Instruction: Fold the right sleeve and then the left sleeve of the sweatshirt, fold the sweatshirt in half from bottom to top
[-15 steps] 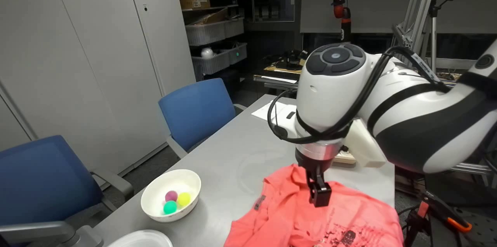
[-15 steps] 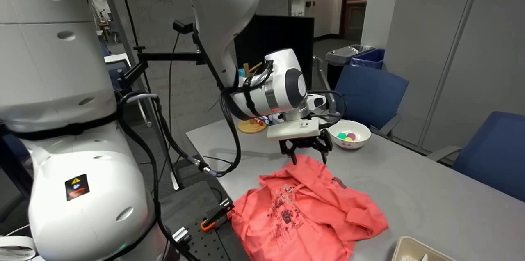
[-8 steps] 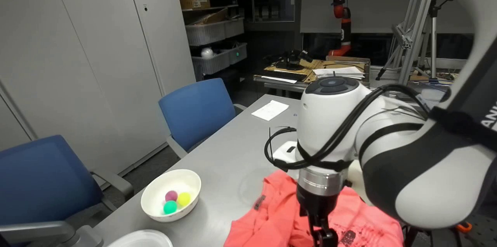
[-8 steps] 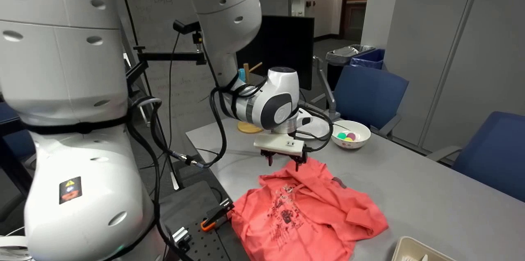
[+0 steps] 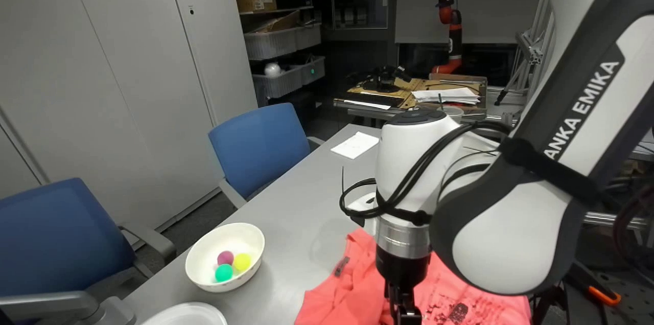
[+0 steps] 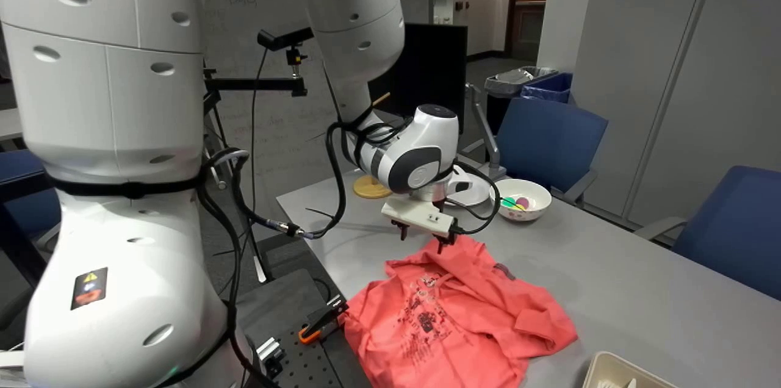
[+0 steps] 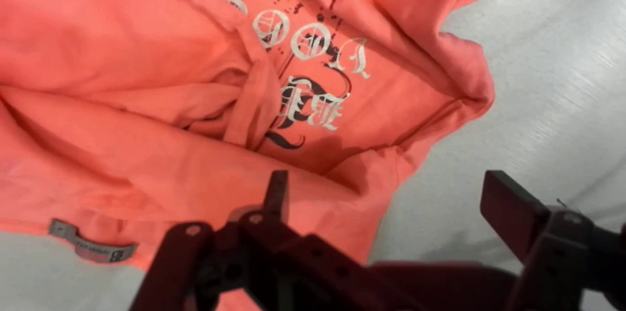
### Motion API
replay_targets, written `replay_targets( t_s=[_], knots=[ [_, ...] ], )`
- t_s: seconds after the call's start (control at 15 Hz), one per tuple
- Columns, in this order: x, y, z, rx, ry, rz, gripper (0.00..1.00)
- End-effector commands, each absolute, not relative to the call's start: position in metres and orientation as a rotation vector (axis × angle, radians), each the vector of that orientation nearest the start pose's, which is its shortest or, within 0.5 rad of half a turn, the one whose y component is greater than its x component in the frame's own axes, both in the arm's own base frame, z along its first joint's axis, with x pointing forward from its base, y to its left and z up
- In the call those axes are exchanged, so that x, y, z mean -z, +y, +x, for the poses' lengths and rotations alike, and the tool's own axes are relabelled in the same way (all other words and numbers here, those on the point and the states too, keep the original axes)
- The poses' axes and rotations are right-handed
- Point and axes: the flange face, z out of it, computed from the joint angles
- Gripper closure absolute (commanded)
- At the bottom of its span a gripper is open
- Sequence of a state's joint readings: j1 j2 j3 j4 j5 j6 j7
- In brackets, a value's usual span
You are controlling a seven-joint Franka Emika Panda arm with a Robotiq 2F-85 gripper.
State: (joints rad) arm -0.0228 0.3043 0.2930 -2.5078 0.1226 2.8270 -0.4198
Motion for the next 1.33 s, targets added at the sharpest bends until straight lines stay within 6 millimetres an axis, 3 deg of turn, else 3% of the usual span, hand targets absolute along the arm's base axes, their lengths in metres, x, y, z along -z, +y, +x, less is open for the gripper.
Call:
replay_targets(
  t_s=[0.0,0.4,0.6,0.87,1.27],
  knots=[
    [-0.173,0.127,0.450,0.048,-0.834,-2.900,0.00],
    [-0.164,0.096,0.470,0.122,-0.431,-3.195,0.00],
    [-0.152,0.098,0.476,0.088,-0.251,-3.287,0.00],
    [-0.127,0.109,0.477,-0.011,-0.106,-3.313,0.00],
    [-0.087,0.099,0.485,-0.096,-0.056,-3.303,0.00]
  ],
)
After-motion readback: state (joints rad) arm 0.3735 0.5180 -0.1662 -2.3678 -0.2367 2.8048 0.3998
